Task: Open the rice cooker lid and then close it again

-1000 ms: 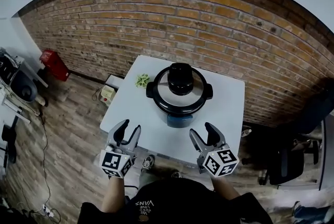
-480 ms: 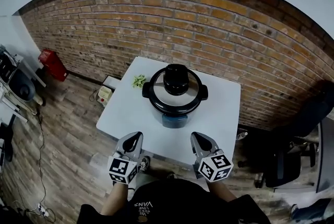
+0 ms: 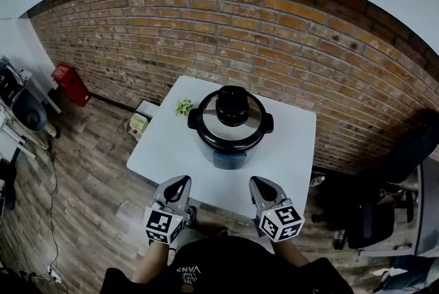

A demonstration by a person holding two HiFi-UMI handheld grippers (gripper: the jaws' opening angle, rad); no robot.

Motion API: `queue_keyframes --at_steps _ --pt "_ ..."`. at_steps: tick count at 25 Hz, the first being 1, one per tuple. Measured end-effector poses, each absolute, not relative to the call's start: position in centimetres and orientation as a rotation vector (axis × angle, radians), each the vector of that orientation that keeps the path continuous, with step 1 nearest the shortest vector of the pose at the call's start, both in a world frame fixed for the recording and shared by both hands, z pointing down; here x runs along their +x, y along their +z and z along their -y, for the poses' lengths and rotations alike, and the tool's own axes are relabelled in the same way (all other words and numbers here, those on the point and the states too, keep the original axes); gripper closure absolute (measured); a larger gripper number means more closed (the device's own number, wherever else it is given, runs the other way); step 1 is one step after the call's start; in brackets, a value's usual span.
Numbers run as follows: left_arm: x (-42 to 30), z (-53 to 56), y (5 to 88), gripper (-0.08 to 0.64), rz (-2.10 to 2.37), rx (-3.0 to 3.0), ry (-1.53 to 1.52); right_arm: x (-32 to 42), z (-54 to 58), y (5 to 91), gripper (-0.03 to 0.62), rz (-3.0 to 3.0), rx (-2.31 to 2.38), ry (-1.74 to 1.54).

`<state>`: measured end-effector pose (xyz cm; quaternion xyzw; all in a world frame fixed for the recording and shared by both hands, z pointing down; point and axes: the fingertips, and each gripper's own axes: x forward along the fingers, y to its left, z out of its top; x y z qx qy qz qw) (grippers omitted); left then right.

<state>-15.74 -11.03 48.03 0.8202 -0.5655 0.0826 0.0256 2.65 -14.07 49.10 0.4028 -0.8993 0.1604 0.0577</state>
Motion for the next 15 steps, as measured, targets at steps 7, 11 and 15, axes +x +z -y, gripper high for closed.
queue_keyframes --at_steps 7,11,15 --pt "-15.54 10.69 48.50 0.558 1.721 2.543 0.302 2.54 13.99 49.09 0.588 2.720 1.233 0.479" --pt "-15.75 10.61 48.57 0.558 1.724 2.542 0.319 2.44 13.85 49.22 0.588 2.715 1.231 0.481" --pt "-15.78 10.77 48.82 0.558 1.725 2.542 0.332 2.41 13.95 49.52 0.588 2.711 1.226 0.482"
